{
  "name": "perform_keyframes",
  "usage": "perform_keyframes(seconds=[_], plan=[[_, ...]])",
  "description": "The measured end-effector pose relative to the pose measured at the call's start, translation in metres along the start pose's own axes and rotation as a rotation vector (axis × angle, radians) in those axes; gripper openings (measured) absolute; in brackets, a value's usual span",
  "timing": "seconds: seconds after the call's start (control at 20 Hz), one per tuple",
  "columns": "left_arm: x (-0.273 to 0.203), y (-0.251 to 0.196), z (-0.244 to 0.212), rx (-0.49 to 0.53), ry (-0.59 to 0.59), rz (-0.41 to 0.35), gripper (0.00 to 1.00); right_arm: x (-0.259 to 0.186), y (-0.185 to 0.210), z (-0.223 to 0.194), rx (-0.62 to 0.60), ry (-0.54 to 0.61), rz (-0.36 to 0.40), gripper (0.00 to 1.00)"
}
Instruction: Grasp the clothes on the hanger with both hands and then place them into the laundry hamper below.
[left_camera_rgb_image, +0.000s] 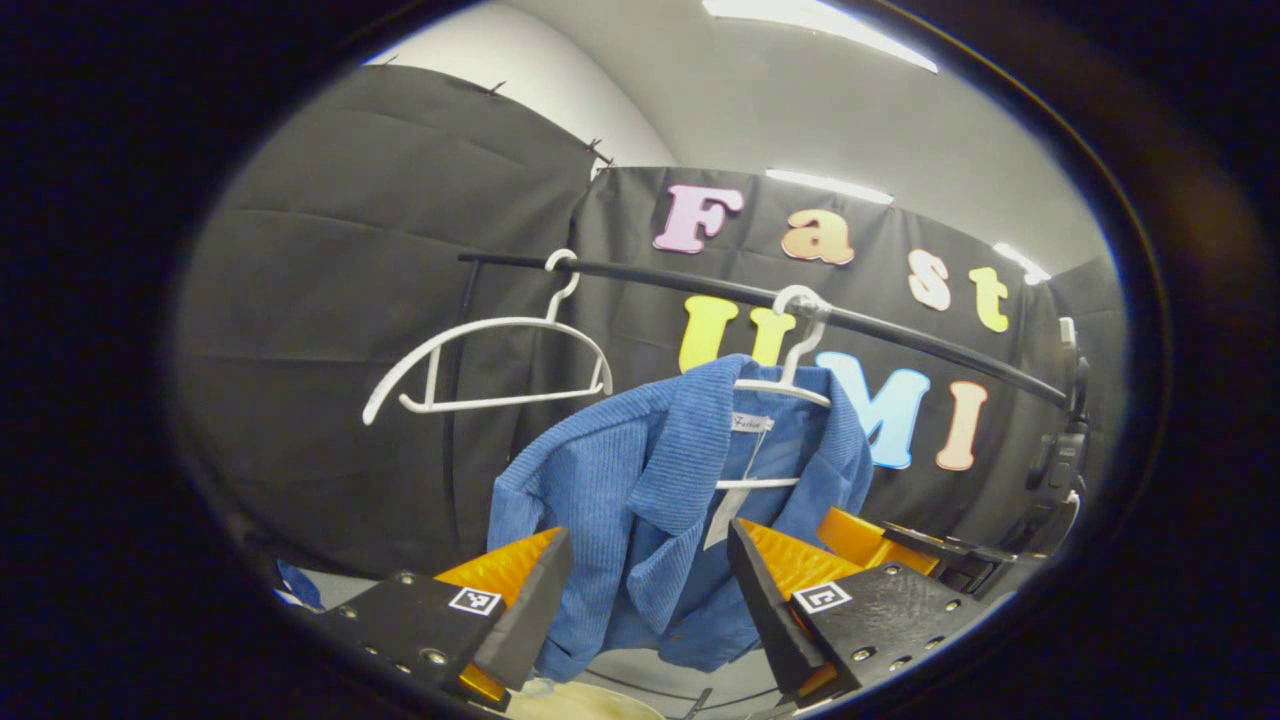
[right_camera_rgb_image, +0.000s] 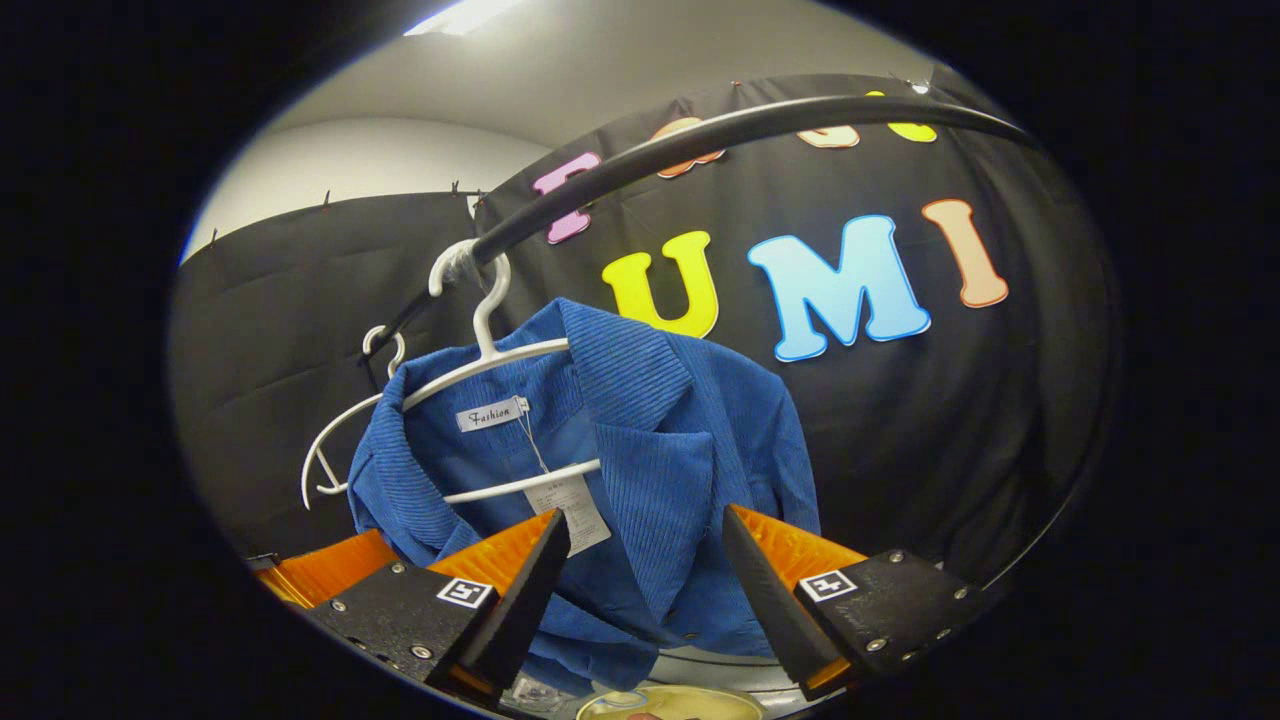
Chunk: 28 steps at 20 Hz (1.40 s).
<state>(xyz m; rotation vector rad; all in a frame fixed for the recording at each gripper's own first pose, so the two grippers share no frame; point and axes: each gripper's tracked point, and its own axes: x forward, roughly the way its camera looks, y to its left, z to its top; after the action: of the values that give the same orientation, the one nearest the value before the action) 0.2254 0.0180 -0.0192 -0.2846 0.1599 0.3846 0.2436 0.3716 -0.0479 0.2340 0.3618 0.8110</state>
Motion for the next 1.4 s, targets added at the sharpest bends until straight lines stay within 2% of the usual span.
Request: perform_keyframes(seconds=[0.05,0.1,0.15,0.2,0.35,0.4,0.55,0.6,0.7,0.85,0.95,1.05,1.1,1.15,1.3,1.35,1.4], plan=[[0.008,-0.001,-0.003,-0.007,0.006,0.016,0.84,0.009,-0.003,-0.002,-0.019,0.008,0.009,0.96],[0.014,-0.001,-0.007,-0.011,0.010,0.033,0.95,0.017,-0.005,-0.004,-0.034,0.013,0.018,0.95],[0.020,-0.001,-0.009,-0.011,0.011,0.050,0.95,0.024,-0.005,-0.007,-0.044,0.018,0.023,0.95],[0.025,-0.001,-0.012,-0.008,0.013,0.066,0.95,0.028,-0.007,-0.011,-0.049,0.027,0.022,0.91],[0.033,0.000,-0.012,0.005,0.009,0.102,0.95,0.037,-0.014,-0.018,-0.039,0.057,0.033,0.95],[0.036,-0.001,-0.012,0.005,0.005,0.106,0.89,0.043,-0.015,-0.019,-0.032,0.058,0.037,0.95],[0.050,-0.007,-0.017,0.008,0.012,0.112,0.89,0.053,-0.023,-0.017,-0.010,0.052,0.034,0.95],[0.054,-0.008,-0.019,0.008,0.017,0.116,0.86,0.055,-0.022,-0.018,0.000,0.058,0.040,0.95],[0.060,-0.009,-0.022,0.012,0.024,0.119,0.89,0.058,-0.024,-0.017,0.008,0.063,0.045,0.95],[0.070,-0.008,-0.021,0.010,0.015,0.124,0.84,0.064,-0.025,-0.015,0.007,0.052,0.039,0.94],[0.073,-0.008,-0.024,0.000,0.015,0.122,0.84,0.064,-0.025,-0.014,0.014,0.043,0.042,0.88],[0.076,-0.006,-0.026,0.003,0.014,0.115,0.94,0.061,-0.023,-0.014,0.008,0.032,0.050,0.72],[0.079,-0.003,-0.027,-0.001,0.013,0.121,0.78,0.058,-0.022,-0.014,0.003,0.025,0.058,0.59],[0.078,-0.008,-0.028,-0.014,0.010,0.095,0.62,0.057,-0.021,-0.013,0.000,0.017,0.070,0.46],[0.078,0.001,-0.028,-0.032,-0.004,0.102,0.24,0.055,-0.024,-0.007,0.036,-0.009,0.082,0.05],[0.077,0.000,-0.028,-0.050,-0.003,0.080,0.11,0.056,-0.026,-0.006,0.045,-0.014,0.089,0.03],[0.075,-0.001,-0.029,-0.074,-0.001,0.057,0.07,0.056,-0.028,-0.006,0.044,-0.012,0.086,0.00]])
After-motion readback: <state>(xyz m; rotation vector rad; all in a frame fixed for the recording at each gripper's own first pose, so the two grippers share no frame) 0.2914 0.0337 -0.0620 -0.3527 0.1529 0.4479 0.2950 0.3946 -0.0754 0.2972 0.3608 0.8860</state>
